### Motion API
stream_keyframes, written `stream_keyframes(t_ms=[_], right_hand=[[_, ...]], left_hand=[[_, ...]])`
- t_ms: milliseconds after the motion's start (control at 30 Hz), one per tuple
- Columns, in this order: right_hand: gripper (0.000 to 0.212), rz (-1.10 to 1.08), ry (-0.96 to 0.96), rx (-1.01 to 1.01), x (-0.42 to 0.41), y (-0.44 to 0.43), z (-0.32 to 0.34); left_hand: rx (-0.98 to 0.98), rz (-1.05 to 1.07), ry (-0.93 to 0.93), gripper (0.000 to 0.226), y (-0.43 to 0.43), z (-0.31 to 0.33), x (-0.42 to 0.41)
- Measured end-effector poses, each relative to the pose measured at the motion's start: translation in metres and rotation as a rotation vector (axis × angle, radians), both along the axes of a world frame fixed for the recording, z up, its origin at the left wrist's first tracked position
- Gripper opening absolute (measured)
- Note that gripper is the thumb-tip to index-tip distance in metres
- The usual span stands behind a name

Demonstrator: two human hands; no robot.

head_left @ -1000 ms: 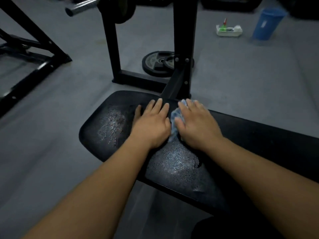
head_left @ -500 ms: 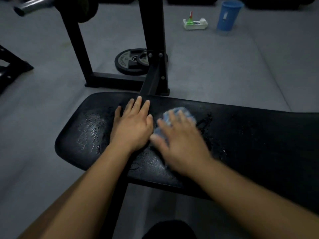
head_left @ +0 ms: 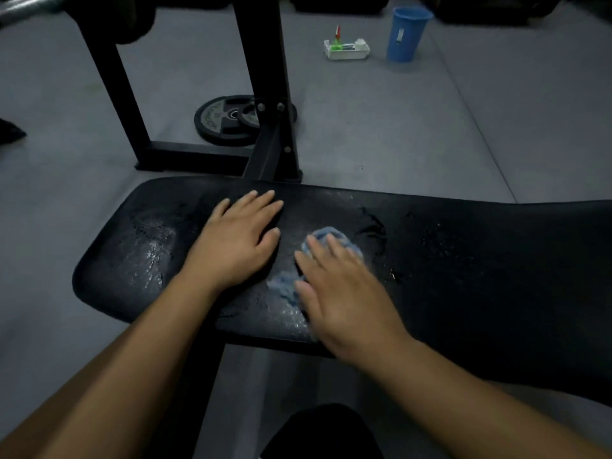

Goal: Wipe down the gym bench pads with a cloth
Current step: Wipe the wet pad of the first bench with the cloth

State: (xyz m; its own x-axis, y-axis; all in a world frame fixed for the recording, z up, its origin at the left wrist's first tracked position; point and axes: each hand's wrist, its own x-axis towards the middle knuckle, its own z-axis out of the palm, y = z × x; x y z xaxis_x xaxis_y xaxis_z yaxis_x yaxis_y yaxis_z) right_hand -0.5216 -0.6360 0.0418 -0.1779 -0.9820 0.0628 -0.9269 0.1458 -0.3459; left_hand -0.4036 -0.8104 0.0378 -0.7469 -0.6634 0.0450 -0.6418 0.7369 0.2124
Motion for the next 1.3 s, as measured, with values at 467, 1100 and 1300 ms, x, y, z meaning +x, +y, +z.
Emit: stream_keyframes(t_ms=[467, 1100, 1300], right_hand=[[0.050, 0.008, 0.092, -0.056, -0.106, 0.007, -0.007], [0.055, 0.178, 0.133, -0.068, -0.074, 0.088, -0.006], [0.060, -0.128, 0.155, -0.014, -0.155, 0.018, -0.012]], left_hand=[[-0.009, 0.099, -0.043, 0.060, 0.078, -0.006, -0.048], [0.067, 0.248, -0.029, 0.059, 0.117, 0.000, -0.072], [0.013, 0.180, -0.003, 0.059, 0.139, -0.005, -0.107]])
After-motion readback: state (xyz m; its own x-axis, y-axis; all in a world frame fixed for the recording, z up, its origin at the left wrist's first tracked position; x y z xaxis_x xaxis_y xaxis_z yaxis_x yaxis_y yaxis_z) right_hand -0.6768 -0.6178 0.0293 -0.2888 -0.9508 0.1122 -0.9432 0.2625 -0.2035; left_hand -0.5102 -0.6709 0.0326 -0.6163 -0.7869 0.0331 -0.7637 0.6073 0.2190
